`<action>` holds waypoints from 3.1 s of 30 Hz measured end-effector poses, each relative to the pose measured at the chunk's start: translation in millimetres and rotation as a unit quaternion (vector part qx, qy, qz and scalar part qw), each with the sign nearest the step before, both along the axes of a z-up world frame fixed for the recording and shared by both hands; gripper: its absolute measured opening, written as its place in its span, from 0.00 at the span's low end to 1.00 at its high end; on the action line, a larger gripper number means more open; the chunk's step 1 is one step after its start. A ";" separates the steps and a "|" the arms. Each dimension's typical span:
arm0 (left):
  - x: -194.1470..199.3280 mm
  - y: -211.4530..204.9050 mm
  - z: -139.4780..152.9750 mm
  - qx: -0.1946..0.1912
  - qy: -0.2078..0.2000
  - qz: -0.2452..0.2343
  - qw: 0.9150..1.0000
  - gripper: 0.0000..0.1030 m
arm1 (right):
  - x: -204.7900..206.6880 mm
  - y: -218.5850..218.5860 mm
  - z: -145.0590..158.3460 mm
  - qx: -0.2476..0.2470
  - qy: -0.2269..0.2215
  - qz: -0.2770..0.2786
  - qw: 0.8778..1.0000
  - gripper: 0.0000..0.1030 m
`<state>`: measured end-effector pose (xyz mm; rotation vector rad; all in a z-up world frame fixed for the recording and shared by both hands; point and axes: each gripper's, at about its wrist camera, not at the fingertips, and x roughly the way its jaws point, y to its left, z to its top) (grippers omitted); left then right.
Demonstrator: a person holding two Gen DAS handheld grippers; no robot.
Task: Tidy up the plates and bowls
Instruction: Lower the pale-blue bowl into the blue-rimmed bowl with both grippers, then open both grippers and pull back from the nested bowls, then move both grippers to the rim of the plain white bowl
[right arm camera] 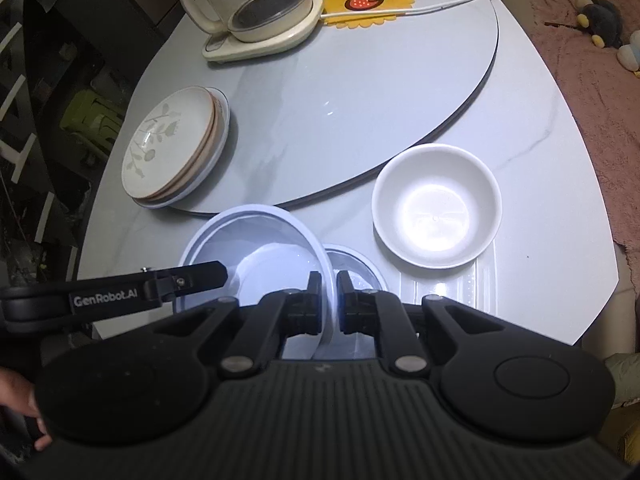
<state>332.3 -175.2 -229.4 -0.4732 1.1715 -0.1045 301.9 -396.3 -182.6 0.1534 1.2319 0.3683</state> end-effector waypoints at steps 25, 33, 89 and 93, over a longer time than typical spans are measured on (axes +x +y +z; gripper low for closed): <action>1.6 -21.3 -37.5 0.025 0.029 0.063 0.997 0.32 | 22.8 -10.4 -47.7 0.008 0.022 0.082 0.996 0.12; -7.8 -21.2 -8.5 0.023 0.017 0.080 0.996 0.36 | 24.5 -5.7 -28.9 0.009 0.015 0.107 0.994 0.12; 26.1 -72.9 79.8 0.073 -0.071 -0.007 0.995 0.77 | 42.2 -85.5 34.6 0.003 -0.064 -0.031 0.997 0.83; 40.7 -75.8 57.6 0.059 -0.052 -0.006 0.997 0.75 | 48.7 -92.8 23.0 0.000 -0.057 -0.040 0.998 0.82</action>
